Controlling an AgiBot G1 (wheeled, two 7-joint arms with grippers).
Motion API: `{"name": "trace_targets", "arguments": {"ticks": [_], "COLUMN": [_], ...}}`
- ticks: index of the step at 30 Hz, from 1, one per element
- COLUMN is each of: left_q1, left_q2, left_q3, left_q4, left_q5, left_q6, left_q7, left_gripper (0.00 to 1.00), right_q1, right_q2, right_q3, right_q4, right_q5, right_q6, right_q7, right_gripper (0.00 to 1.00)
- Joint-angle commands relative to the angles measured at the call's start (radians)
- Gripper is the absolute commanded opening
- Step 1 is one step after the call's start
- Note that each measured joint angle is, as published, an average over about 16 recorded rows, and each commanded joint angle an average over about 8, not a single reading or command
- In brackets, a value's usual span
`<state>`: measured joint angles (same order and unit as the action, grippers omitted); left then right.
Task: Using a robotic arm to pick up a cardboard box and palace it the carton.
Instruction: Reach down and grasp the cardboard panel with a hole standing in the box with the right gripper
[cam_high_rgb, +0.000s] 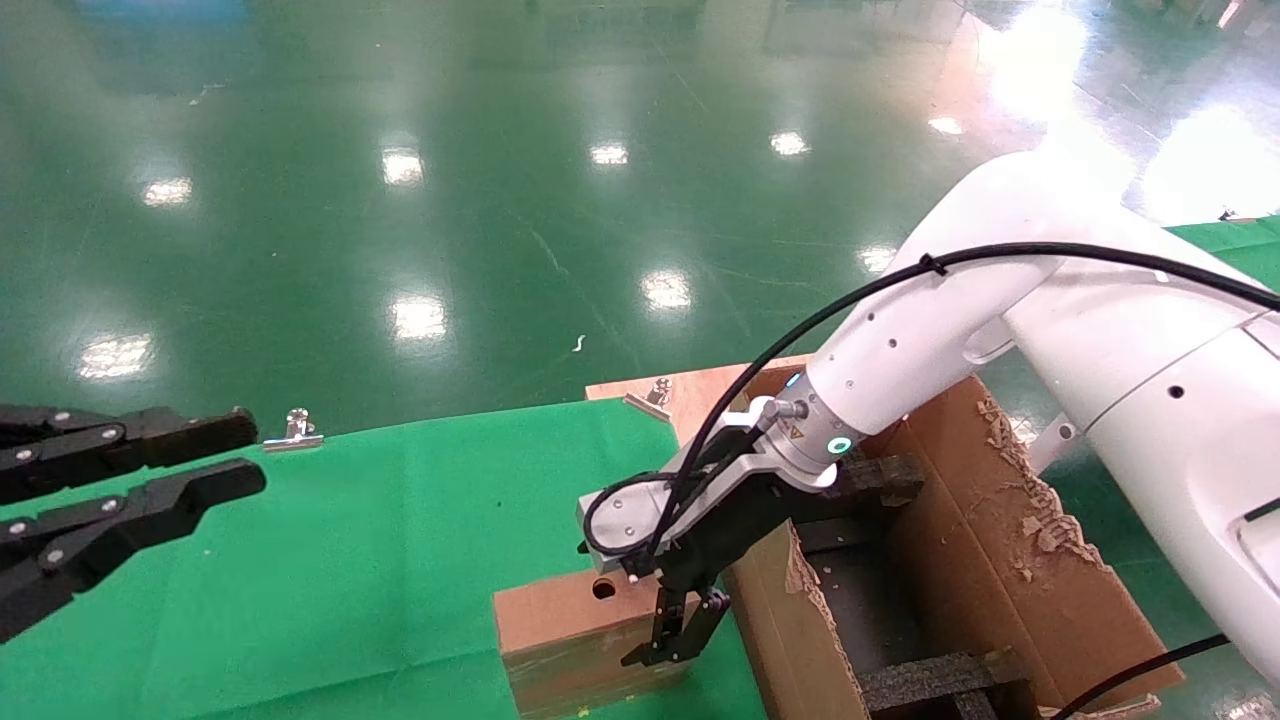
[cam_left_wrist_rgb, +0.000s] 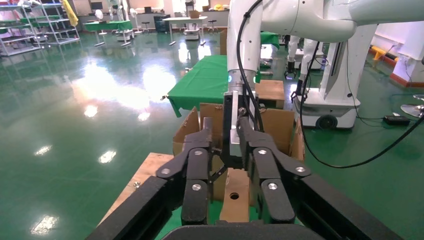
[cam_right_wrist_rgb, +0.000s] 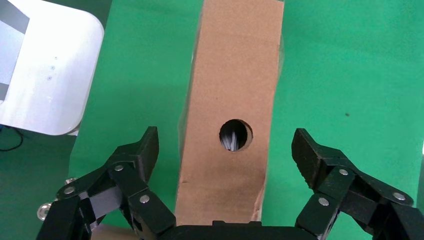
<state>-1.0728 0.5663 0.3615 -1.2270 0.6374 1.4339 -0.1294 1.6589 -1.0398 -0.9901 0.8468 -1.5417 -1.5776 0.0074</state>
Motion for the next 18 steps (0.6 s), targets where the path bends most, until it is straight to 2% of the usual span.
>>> {"name": "trace_targets", "arguments": {"ticks": [1, 18], "left_q1": [0.000, 0.000], "left_q2": [0.000, 0.000], "left_q3": [0.000, 0.000], "left_q4": [0.000, 0.000], "left_q5": [0.000, 0.000], "left_q6": [0.000, 0.000], "left_q7": [0.000, 0.000], "left_gripper": [1.00, 1.00], "right_q1": [-0.001, -0.005], "right_q2": [0.001, 0.004], "right_q3": [0.002, 0.010], "right_q4": [0.001, 0.006], "right_q5": [0.000, -0.002], "right_q6": [0.000, 0.000], "right_q7": [0.000, 0.001], "right_gripper": [0.00, 0.00]}}
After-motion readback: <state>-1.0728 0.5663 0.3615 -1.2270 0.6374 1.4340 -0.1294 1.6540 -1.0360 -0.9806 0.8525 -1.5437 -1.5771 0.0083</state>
